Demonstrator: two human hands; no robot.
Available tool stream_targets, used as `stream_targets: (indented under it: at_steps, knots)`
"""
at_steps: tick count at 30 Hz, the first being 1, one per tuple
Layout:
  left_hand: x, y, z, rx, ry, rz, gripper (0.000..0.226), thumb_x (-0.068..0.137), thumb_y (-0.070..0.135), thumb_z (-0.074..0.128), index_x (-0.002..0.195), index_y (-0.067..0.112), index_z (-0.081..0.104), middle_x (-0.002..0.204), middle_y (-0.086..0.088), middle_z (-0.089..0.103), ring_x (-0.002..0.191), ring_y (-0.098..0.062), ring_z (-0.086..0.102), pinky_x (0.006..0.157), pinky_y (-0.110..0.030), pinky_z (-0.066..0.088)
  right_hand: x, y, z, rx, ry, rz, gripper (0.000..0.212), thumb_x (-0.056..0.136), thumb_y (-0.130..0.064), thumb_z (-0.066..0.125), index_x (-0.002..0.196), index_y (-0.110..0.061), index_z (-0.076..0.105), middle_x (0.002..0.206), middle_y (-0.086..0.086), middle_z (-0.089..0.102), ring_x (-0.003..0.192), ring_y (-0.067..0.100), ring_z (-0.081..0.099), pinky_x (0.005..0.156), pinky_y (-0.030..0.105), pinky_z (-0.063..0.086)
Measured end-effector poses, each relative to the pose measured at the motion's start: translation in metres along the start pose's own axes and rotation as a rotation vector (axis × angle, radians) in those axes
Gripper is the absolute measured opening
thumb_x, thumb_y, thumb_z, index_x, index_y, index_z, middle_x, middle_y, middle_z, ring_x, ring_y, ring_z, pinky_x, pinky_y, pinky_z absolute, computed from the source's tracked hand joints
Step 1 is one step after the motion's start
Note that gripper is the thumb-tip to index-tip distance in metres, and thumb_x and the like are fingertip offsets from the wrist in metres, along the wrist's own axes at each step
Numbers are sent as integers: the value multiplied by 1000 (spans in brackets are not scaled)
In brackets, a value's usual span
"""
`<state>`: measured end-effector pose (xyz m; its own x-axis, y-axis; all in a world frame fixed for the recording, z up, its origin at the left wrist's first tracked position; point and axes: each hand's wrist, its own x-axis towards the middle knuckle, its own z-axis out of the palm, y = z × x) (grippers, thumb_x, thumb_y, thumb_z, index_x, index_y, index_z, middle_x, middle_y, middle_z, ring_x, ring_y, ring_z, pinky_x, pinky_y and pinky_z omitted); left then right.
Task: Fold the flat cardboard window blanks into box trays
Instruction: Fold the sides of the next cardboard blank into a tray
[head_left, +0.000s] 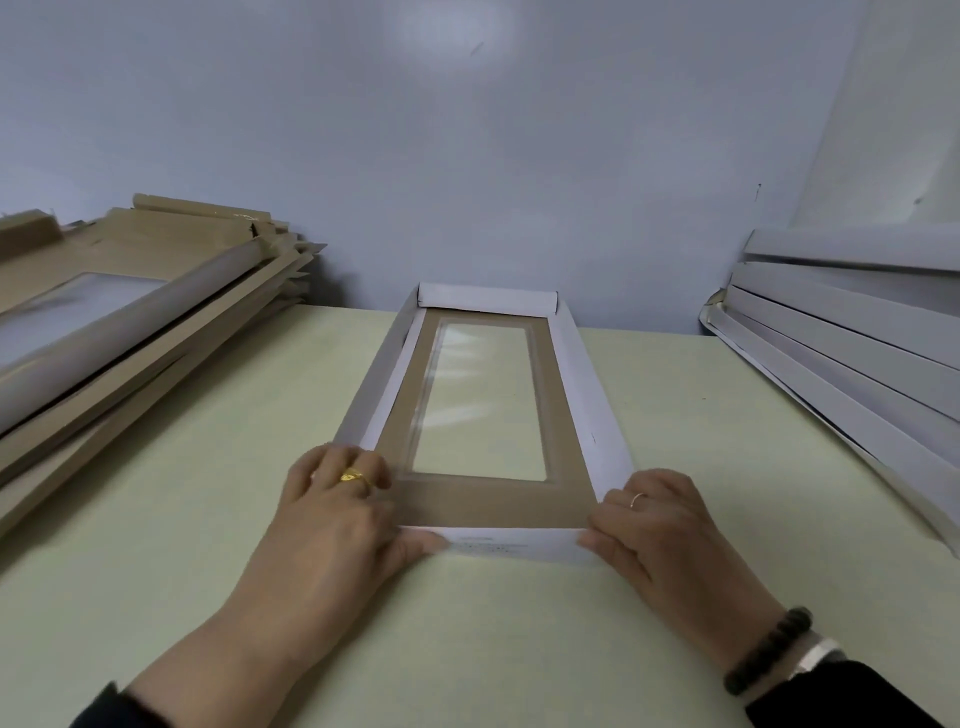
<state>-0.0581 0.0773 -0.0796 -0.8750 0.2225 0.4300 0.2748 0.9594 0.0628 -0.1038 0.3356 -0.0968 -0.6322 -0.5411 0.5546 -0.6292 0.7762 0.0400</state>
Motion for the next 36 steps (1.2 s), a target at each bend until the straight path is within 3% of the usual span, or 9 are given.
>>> stream_targets:
  at_steps: [2, 7, 10, 12, 16, 21, 27, 31, 36]
  knots:
    - [7, 14, 2, -21, -81, 96, 51, 85, 55, 36, 57, 22, 62, 70, 9, 54, 72, -16, 56, 73, -25, 30, 1, -6, 3, 52, 2, -20, 54, 97, -41, 25, 53, -18, 46, 49, -4, 46, 49, 18, 48, 65, 25, 32]
    - [14, 25, 19, -152, -184, 95, 33, 96, 48, 33, 90, 22, 53, 90, 9, 49, 91, -13, 51, 70, -25, 36, 1, -9, 7, 169, -66, -16, 53, 94, -44, 30, 56, -16, 53, 53, -5, 49, 52, 18, 49, 64, 23, 32]
    - [15, 24, 20, -186, -226, 49, 29, 96, 47, 35, 85, 24, 50, 89, 9, 48, 89, -13, 51, 72, -27, 40, -1, -1, 3, 381, -192, 131, 56, 90, -54, 24, 94, -22, 71, 93, -13, 67, 89, 11, 60, 85, 23, 34]
    - [15, 24, 20, -172, -244, 51, 30, 96, 47, 35, 95, 26, 56, 96, 10, 52, 92, -13, 52, 76, -28, 42, -3, 6, 1, 403, -248, 178, 55, 87, -57, 24, 113, -29, 65, 120, -20, 59, 110, -2, 49, 97, 20, 28]
    - [13, 24, 19, -164, -247, 42, 26, 95, 48, 34, 81, 29, 43, 85, 10, 45, 86, -13, 49, 67, -27, 35, -4, 16, 1, 351, -364, 137, 69, 76, -74, 25, 119, -33, 60, 132, -23, 46, 114, -10, 38, 99, 11, 20]
    - [11, 25, 19, -169, -221, 48, 25, 95, 48, 35, 80, 30, 43, 82, 9, 44, 83, -13, 48, 66, -28, 35, -4, 18, -1, 317, -354, 83, 43, 75, -55, 59, 106, -27, 68, 116, -19, 61, 104, 5, 54, 92, 20, 33]
    - [9, 24, 21, -163, -188, 64, 26, 96, 48, 36, 82, 30, 47, 78, 9, 41, 78, -13, 43, 62, -29, 31, -2, 10, -7, 206, -268, 5, 25, 71, -43, 61, 69, -20, 52, 78, -8, 54, 66, 10, 46, 66, 22, 29]
    - [10, 25, 23, -146, -199, 48, 26, 96, 46, 37, 87, 28, 53, 76, 10, 37, 81, -14, 46, 63, -28, 30, -3, 4, -8, 160, -156, -5, 31, 69, -41, 63, 61, -16, 47, 71, -4, 53, 64, 6, 30, 61, 21, 28]
    - [10, 24, 23, -130, -209, 66, 26, 95, 47, 36, 77, 28, 37, 76, 10, 37, 81, -13, 46, 65, -28, 33, -4, -12, -2, 76, -46, -82, 29, 83, -35, 44, 65, -17, 59, 61, -6, 55, 53, 16, 50, 54, 21, 34]
